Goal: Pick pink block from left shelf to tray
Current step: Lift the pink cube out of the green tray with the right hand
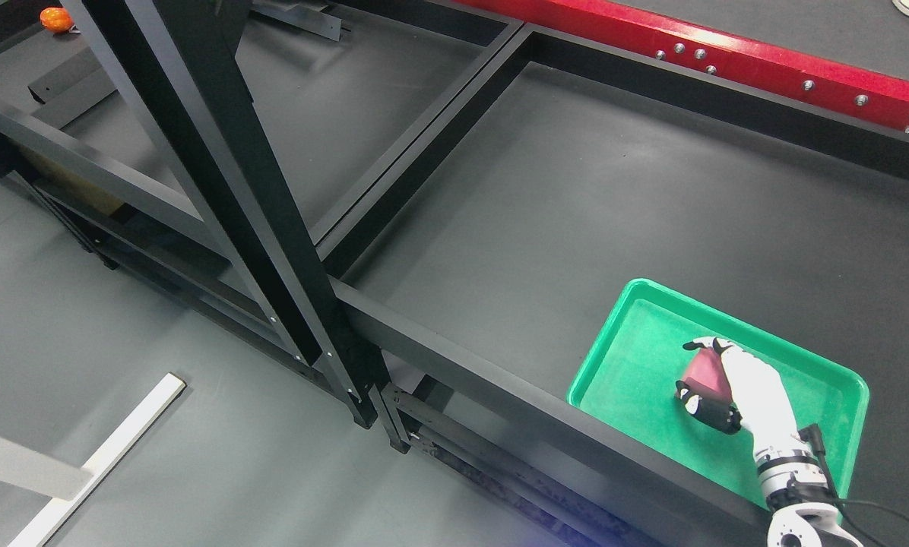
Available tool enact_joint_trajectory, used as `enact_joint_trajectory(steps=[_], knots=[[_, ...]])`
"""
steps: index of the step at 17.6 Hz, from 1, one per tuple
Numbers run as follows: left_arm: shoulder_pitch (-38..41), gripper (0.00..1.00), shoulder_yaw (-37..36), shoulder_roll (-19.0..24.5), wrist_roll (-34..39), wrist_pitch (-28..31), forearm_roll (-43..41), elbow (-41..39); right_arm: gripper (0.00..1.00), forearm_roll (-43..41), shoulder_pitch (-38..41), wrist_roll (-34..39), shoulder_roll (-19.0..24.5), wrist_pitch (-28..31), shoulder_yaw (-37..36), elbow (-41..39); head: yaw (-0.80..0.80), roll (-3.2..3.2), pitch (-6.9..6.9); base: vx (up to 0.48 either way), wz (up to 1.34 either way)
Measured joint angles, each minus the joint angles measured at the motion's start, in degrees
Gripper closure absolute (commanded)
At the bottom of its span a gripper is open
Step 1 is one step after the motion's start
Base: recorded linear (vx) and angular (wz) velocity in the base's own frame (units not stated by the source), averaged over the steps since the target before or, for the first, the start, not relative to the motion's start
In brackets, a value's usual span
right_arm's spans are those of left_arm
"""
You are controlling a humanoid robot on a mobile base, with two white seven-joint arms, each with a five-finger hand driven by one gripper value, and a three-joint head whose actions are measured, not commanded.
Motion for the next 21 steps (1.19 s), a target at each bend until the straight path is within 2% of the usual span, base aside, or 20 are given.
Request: enact_joint_trajectory(steps=[1, 3, 7, 14, 17, 21], knots=[[0.0, 0.0, 0.0, 0.0, 0.0, 0.0, 0.0, 0.0, 0.93, 0.0, -0.2, 0.2, -0.1, -0.5, 0.0, 0.1, 0.0, 0.0, 0.0, 0.0, 0.0], [0.0, 0.0, 0.0, 0.0, 0.0, 0.0, 0.0, 0.0, 0.95, 0.0, -0.3, 0.7, -0.1, -2.2, -0.3, 0.3, 0.0, 0.0, 0.0, 0.0, 0.0], [0.0, 0.0, 0.0, 0.0, 0.0, 0.0, 0.0, 0.0, 0.95, -0.3, -0.5, -0.4, -0.2, -6.3, -1.4, 0.6, 0.0, 0.0, 0.0, 0.0, 0.0], [0.0, 0.0, 0.0, 0.0, 0.0, 0.0, 0.0, 0.0, 0.95, -3.0, -0.5, -2.8, -0.2, -16.9, -6.3, 0.1, 0.0, 0.0, 0.0, 0.0, 0.0], [0.0, 0.0, 0.0, 0.0, 0.0, 0.0, 0.0, 0.0, 0.95, -3.9, -0.1, -7.8, 0.7, -20.4, -8.7, -0.4, 0.0, 0.0, 0.0, 0.0, 0.0], [0.0, 0.0, 0.0, 0.0, 0.0, 0.0, 0.0, 0.0, 0.95, -5.6, 0.5, -13.6, 2.2, -21.9, -10.7, -1.3, 0.0, 0.0, 0.0, -0.004, 0.03]])
